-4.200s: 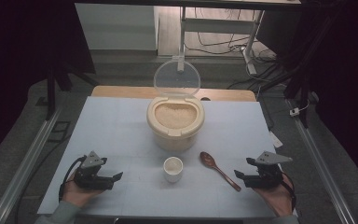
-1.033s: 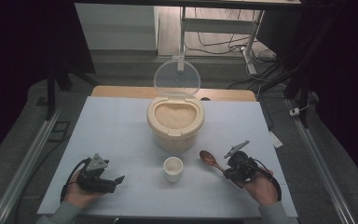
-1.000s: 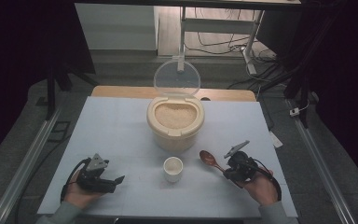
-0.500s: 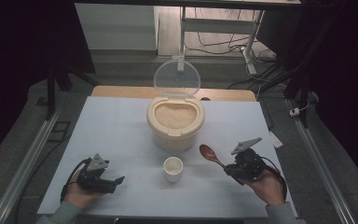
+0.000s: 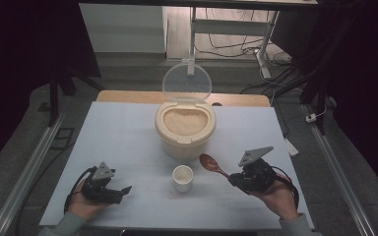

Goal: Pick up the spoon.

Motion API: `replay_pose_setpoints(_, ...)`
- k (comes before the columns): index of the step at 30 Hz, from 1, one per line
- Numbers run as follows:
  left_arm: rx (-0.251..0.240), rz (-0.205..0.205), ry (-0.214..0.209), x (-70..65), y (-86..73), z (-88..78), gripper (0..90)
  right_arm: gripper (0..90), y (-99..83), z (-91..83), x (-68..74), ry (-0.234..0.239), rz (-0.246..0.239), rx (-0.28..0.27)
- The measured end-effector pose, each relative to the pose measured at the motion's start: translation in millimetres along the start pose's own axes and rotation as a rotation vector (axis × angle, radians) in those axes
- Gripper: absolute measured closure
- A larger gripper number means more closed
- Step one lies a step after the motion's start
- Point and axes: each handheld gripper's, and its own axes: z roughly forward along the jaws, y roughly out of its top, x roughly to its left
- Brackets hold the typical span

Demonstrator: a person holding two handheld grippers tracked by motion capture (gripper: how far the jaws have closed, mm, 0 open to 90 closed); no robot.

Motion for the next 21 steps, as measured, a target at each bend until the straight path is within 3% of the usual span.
replay_pose_setpoints(7,0.001,0.001,-0.001,-0.2,0.1,0.2,13.1,79.1,8.3,3.8,10.8,0.037,-0.051,-0.012)
replay_pose_setpoints(21,-0.004,-0.008,0.0,0.5,0.5,-0.7,13.1,79.1,28.5,23.6,23.6,0.09,-0.15,0.022)
